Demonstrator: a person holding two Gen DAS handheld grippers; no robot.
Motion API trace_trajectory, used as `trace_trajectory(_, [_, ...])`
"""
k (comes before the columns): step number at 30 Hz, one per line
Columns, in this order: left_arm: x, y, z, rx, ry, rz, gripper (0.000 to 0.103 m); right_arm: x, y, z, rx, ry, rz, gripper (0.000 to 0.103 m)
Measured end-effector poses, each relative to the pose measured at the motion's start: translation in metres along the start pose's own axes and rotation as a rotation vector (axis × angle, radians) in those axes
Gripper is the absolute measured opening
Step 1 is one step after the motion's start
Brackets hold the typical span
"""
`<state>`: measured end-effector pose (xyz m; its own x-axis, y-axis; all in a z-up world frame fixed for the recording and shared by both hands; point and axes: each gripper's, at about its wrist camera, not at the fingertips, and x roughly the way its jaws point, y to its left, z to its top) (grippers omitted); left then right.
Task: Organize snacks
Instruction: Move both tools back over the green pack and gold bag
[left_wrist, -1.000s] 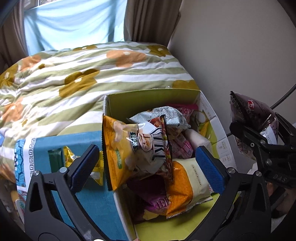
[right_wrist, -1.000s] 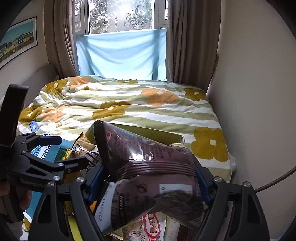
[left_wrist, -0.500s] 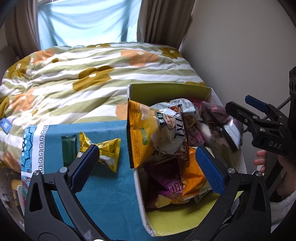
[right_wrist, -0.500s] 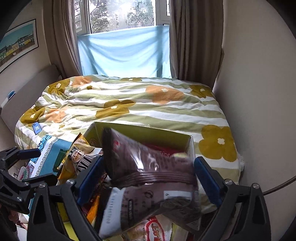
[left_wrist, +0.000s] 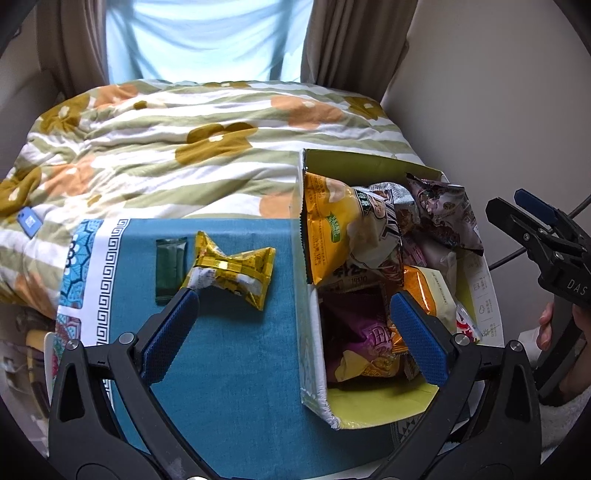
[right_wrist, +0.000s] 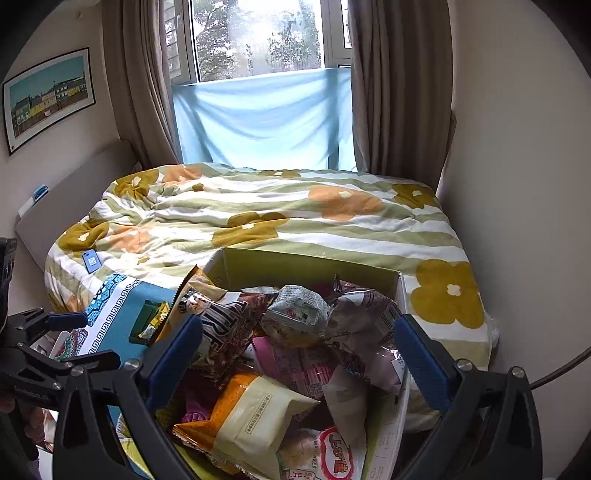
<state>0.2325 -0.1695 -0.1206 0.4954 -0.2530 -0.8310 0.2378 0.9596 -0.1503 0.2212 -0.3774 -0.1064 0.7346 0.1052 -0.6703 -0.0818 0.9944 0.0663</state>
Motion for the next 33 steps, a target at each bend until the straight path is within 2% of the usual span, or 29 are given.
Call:
trace_trajectory(4, [-0.020,0.013,-0.003,0.007,-0.035,0.020,0.102,-0.010,0.021,0.004,-0.064,-0.017,-0.011,0.103])
trace_trajectory(9, [-0.044,0.043,-0.002,0.014,-0.082,0.028,0.102,-0.024,0.054,0.009,-0.085,-0.061,0.004,0.103])
trace_trajectory(13, [-0.057,0.081,-0.001,0.022,-0.100,0.030,0.102,-0.027,0.087,0.017,-0.084,-0.079,0.010,0.103])
trace_trajectory(18, [-0.065,0.138,0.004,0.030,-0.080,0.019,0.102,-0.020,0.133,0.024,-0.051,-0.077,-0.005,0.103])
trace_trajectory(24, [-0.054,0.203,0.008,0.038,-0.041,-0.007,0.102,0.005,0.186,0.022,0.001,-0.046,-0.033,0.103])
trace_trajectory(29, [-0.033,0.245,0.011,0.044,0.000,-0.041,0.102,0.035,0.231,0.012,-0.029,0.006,-0.057,0.103])
trace_trajectory(33, [-0.005,0.265,0.015,0.073,0.048,-0.065,0.102,0.059,0.256,0.002,-0.062,0.036,-0.083,0.103])
